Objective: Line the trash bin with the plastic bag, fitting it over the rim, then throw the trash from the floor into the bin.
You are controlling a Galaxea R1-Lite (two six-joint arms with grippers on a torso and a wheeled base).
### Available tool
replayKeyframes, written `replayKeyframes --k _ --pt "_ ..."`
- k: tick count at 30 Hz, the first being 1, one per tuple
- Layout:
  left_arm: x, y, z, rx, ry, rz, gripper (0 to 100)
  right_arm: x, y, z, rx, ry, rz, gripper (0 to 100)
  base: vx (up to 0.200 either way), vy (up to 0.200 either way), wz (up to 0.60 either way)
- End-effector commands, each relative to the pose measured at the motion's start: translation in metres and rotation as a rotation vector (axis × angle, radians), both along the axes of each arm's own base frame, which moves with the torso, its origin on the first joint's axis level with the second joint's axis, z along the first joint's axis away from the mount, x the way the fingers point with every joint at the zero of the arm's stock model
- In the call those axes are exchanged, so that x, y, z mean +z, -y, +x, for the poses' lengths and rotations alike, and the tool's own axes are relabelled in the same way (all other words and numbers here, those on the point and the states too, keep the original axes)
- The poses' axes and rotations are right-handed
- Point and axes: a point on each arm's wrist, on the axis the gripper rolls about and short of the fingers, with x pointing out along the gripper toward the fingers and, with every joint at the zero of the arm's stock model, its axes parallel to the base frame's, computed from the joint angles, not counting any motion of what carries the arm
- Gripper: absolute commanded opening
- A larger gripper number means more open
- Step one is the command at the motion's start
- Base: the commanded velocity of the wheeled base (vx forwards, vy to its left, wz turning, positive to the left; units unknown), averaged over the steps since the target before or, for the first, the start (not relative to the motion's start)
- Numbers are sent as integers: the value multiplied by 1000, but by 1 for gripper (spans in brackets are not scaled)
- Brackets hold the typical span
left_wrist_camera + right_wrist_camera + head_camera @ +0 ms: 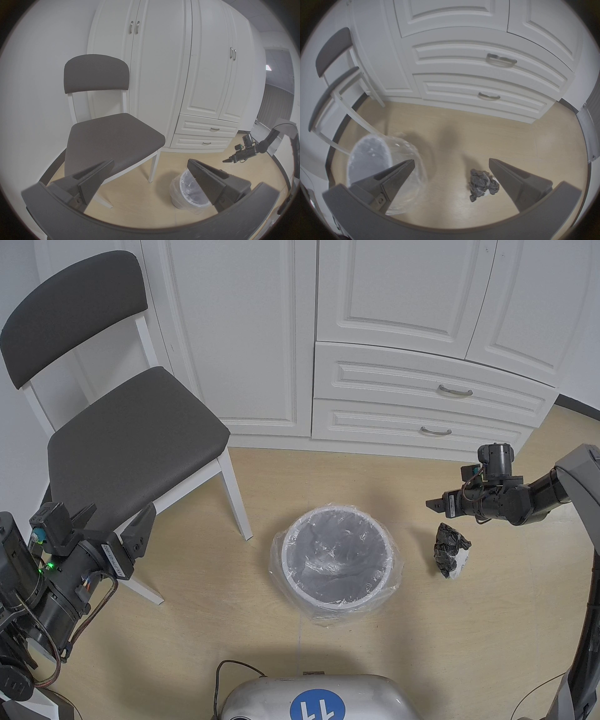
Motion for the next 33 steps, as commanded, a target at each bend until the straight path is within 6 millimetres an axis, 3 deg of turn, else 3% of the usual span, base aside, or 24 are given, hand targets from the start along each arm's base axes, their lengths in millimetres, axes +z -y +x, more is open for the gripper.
replayKeyframes --k 1,12,25,33 --pt "3 -1 -2 1 14 -3 100 -54 27 18 -19 -89 -75 100 0 0 0" --pt "1 -1 -2 -1 8 3 100 -100 59 32 -10 -148 -182 100 0 0 0" --pt "-1 -1 -1 -1 0 7 100 -129 60 45 -15 -167 -193 100 0 0 0" --pt "-2 -1 -1 -1 -4 8 100 -163 68 66 -87 -164 -235 100 0 0 0"
